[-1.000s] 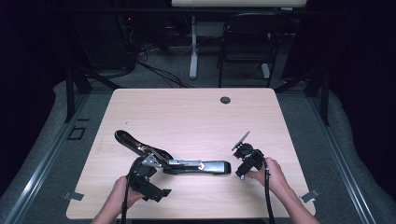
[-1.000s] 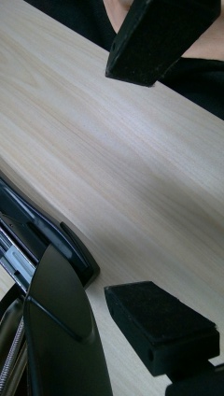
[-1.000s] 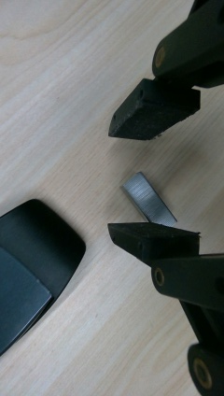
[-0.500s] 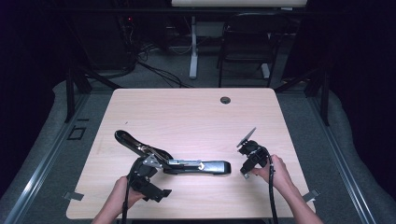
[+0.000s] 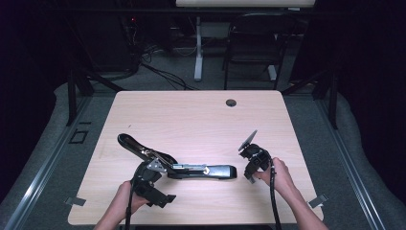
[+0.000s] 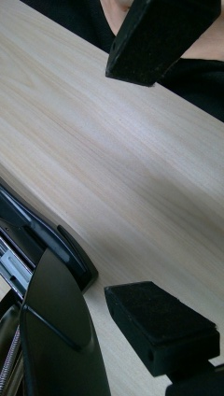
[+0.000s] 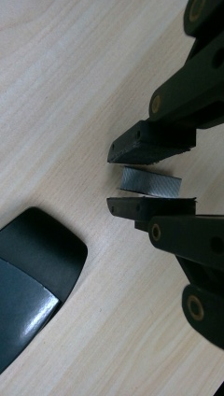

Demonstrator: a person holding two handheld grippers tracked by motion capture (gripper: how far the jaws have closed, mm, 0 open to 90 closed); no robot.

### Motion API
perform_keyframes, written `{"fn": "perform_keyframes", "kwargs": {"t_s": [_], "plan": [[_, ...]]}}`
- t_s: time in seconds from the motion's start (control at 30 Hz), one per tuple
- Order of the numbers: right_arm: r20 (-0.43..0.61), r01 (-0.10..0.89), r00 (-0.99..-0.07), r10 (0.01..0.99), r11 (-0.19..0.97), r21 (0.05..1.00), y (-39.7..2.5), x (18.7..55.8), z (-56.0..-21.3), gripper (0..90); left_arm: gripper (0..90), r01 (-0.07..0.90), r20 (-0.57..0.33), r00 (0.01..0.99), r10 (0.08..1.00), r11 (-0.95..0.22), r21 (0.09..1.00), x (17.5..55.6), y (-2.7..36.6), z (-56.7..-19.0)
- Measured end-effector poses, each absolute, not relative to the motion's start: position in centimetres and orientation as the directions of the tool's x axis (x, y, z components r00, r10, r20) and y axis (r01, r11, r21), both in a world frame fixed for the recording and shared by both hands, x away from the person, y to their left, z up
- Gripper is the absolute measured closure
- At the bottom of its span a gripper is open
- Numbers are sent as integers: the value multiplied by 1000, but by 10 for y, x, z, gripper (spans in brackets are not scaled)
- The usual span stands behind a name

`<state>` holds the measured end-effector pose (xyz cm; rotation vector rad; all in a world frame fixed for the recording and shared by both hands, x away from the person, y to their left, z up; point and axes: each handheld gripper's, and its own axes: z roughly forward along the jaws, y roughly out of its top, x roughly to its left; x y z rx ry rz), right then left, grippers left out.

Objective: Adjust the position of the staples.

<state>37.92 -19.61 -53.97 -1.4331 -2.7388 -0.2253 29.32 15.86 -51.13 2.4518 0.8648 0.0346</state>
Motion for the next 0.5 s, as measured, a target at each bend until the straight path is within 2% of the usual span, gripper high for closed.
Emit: {"fn": "perform_keyframes", "kwargs": {"t_s": [0.13, 0.47, 0.5], "plan": [[89, 797, -603, 792, 600, 62, -197, 382, -538, 774, 2, 576, -149, 794, 589, -652, 493, 293, 158, -511], [103, 782, -623, 775, 616, 97, -198, 380, -531, 778, 2, 580, -155, 791, 593, -644, 498, 293, 160, -511], [125, 799, -600, 790, 586, 133, -198, 378, -533, 779, 2, 581, -155, 791, 593, -645, 497, 294, 160, -511]]}}
